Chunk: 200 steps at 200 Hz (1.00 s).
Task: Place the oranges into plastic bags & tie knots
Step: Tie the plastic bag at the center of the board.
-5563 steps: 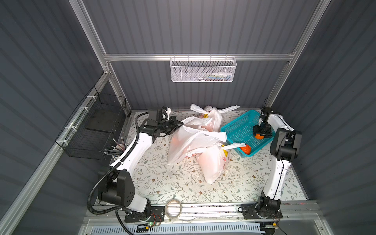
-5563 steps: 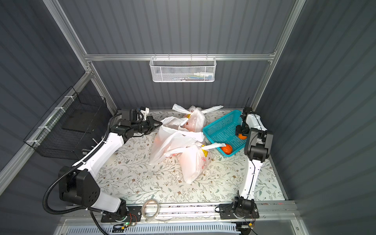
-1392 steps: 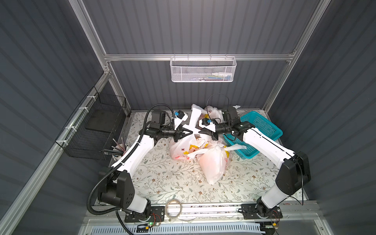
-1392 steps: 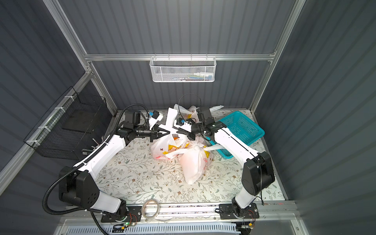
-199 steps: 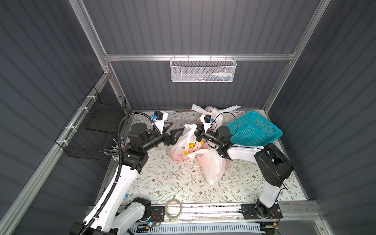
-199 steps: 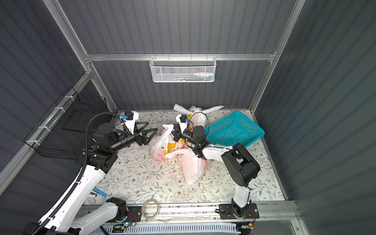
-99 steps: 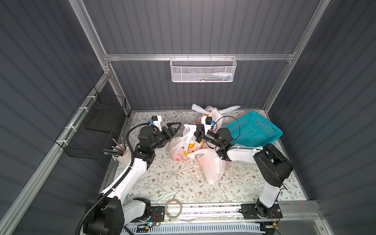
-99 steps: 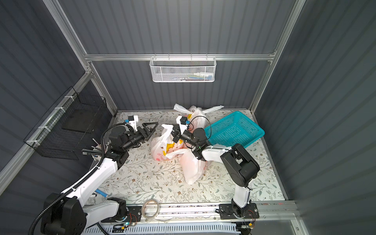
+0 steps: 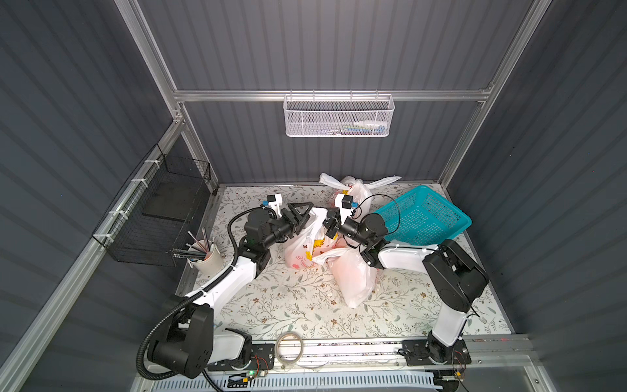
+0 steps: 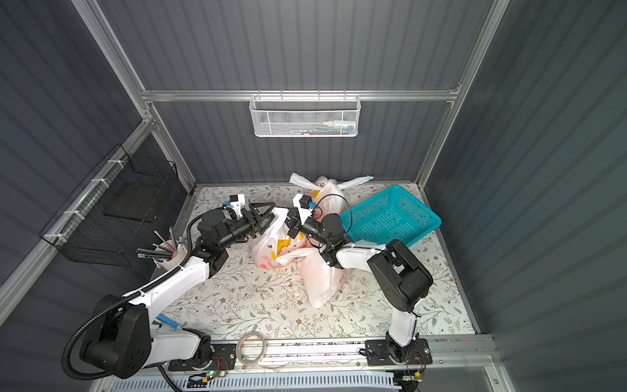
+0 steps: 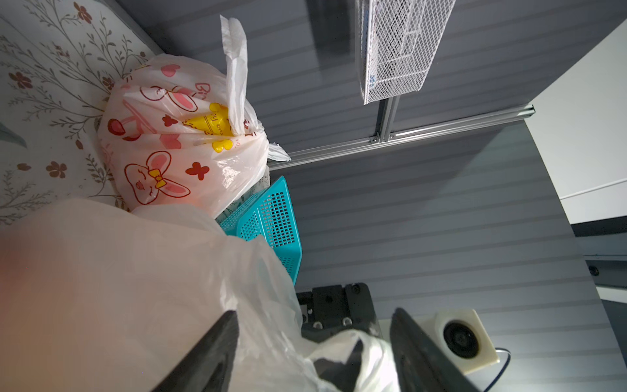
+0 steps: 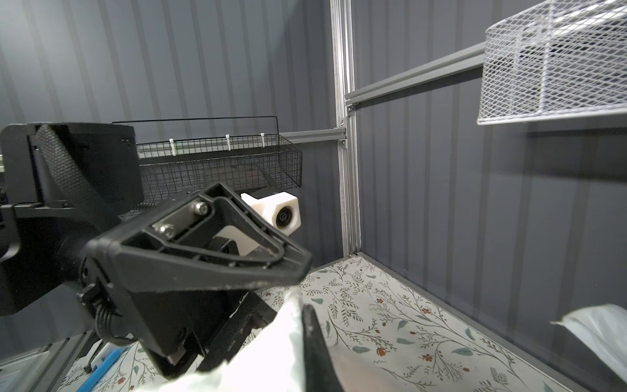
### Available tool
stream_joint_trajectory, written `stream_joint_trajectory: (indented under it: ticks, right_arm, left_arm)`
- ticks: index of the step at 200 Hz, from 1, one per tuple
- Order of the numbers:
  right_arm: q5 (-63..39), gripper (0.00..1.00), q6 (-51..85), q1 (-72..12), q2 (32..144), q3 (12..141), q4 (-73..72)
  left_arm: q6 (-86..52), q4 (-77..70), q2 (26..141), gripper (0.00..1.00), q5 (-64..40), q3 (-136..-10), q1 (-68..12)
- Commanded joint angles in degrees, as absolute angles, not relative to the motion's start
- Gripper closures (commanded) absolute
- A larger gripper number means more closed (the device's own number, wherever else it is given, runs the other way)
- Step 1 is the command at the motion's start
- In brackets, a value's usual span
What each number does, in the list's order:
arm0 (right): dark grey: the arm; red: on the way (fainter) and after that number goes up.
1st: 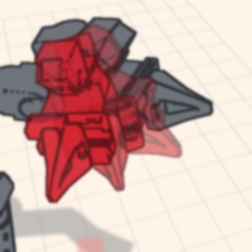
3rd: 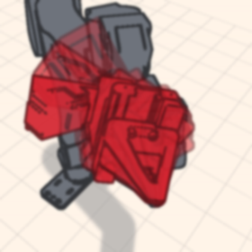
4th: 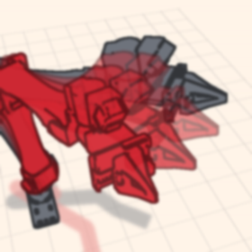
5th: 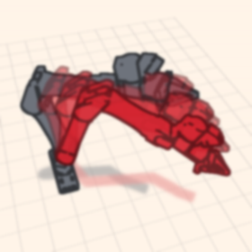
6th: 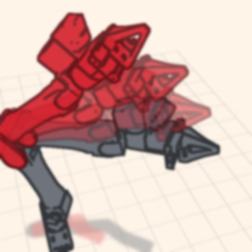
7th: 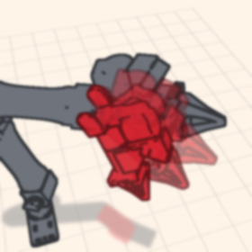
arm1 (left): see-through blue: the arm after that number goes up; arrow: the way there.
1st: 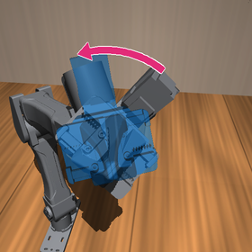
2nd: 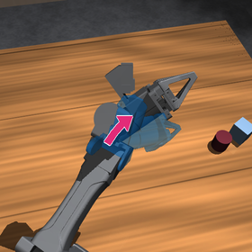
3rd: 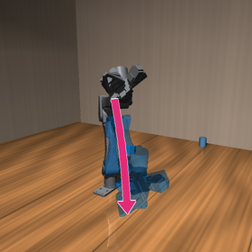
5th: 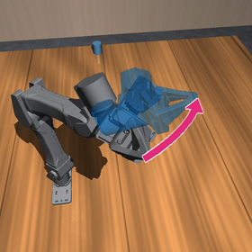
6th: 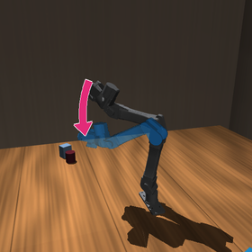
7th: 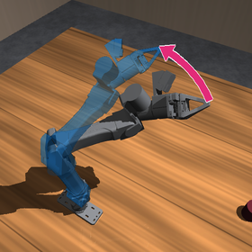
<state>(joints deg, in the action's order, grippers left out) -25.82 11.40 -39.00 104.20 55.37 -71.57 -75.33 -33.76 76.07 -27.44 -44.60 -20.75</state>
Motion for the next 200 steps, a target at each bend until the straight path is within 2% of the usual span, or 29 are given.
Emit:
stream_joint_trajectory:
  ticks: [1,60,77,119,166,177,200]
  right_arm:
    - [-25.49,1.0,10.84,-39.38,103.8,54.76,-72.78]
    - [-25.46,1.0,10.66,-39.44,104.06,55.11,-72.43]
    - [-25.27,1.0,10.55,-39.54,104.15,55.19,-72.12]
    - [-23.92,1.0,10.15,-39.48,104.08,55.24,-71.8]
    - [-23.75,1.0,9.79,-39.46,104.02,55.13,-71.15]
    - [-23.56,0.96,9.63,-39.46,103.72,54.81,-71.18]
    - [-22.75,0.83,8.59,-39.32,102.09,53.2,-71.05]
  left_arm:
    - [-77.4,-37.13,77.24,0.38,-26.95,-46.76,-21.36]
    - [-76.77,-37.74,78.69,0.68,-27.35,-48.56,-23.02]
    - [-77.02,-38.28,79.0,0.72,-27.19,-48.84,-23.27]
    - [-76.68,-37.98,79.02,0.74,-27.18,-49.15,-23.82]
    - [-75.62,-37.11,78.85,0.93,-27.22,-49.56,-23.99]
    - [-75.13,-36.36,78.75,1.0,-26.78,-49.55,-23.99]
    - [-74.1,-35.69,78.57,1.0,-26.29,-49.33,-23.99]
